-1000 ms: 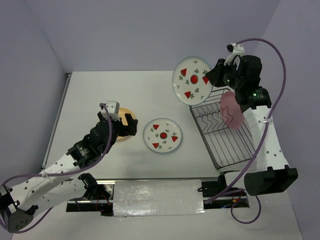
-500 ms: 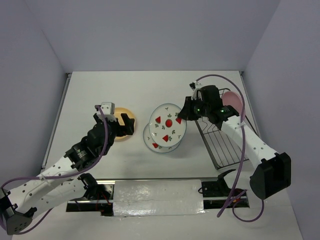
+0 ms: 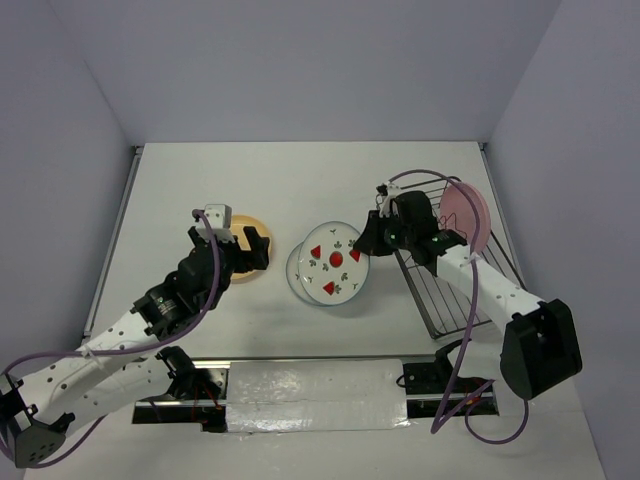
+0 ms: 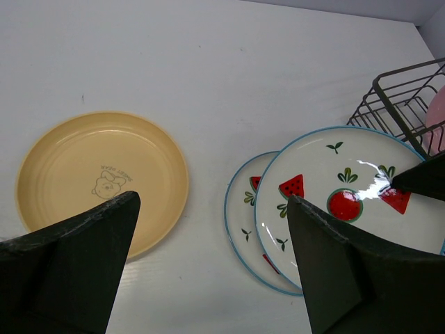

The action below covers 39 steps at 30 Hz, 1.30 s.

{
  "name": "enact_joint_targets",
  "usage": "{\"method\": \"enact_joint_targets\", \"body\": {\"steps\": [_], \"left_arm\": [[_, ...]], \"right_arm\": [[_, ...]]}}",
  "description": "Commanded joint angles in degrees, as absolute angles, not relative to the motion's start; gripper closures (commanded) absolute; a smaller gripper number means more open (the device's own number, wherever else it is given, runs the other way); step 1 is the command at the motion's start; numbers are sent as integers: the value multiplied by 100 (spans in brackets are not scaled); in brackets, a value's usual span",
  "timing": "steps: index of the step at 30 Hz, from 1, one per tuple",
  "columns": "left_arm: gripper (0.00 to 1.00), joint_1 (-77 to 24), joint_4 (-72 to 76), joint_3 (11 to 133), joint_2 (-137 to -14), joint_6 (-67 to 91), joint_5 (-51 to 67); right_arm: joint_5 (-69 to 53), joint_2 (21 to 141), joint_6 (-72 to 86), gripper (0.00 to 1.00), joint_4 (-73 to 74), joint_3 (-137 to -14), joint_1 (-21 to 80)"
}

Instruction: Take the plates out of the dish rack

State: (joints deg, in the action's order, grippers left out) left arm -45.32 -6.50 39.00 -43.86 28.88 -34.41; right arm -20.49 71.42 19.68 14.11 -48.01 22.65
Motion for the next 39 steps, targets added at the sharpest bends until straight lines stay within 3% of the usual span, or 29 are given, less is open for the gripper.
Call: {"method": "enact_joint_targets", "body": {"steps": [1,10,19,25,39], "left_arm": [[1,-4561,-448,3911,-4394,2944,-3463],[1,-4553,-466,3929,-4403,2909,-3498],[1,-4553,-370,3903,-4438,2874,-3393],[1,-4553,-422,3946,-4517,2865,-3445],[1,-4553,-307,3929,-4553,2804,-3322]], "right_arm": [[-2364,7031,2189,100,326,-4746,2320],[-2329,7251,2250,100,211,-4720,2329],[-2022,7435,2180,91,237,-4623,2320],[-1925,7462,2188,72,246,-4553,2320],[-818,7514,1837,56,545,-4474,2549]]}}
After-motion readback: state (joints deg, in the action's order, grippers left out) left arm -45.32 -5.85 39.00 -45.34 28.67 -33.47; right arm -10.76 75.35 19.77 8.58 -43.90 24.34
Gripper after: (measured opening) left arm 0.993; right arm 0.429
